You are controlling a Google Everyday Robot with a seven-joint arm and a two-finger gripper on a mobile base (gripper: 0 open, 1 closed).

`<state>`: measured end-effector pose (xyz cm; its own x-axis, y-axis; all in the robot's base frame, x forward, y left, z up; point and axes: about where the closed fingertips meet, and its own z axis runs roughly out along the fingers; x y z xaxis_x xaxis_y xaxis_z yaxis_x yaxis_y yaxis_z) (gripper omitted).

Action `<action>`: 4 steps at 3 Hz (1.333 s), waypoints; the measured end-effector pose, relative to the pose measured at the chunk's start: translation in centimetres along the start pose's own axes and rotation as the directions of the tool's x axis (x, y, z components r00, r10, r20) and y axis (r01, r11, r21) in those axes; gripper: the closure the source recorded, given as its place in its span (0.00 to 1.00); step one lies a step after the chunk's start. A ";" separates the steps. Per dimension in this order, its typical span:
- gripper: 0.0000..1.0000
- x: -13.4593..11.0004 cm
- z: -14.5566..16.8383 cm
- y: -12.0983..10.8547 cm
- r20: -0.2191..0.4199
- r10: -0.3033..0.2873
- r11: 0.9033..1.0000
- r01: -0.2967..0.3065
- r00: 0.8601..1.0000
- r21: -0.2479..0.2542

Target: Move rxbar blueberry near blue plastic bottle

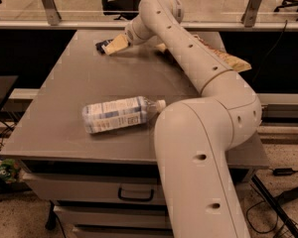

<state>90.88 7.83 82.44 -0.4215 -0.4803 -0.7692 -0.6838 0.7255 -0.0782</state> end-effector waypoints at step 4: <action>1.00 -0.8 -0.7 -0.1 0.000 0.000 1.000 0.000 1.000 0.000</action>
Offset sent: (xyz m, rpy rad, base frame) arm -0.0210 0.0280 0.0235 0.0415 -0.0262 0.1348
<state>90.86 7.83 83.47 -0.4213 -0.4801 -0.7694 -0.6841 0.7252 -0.0780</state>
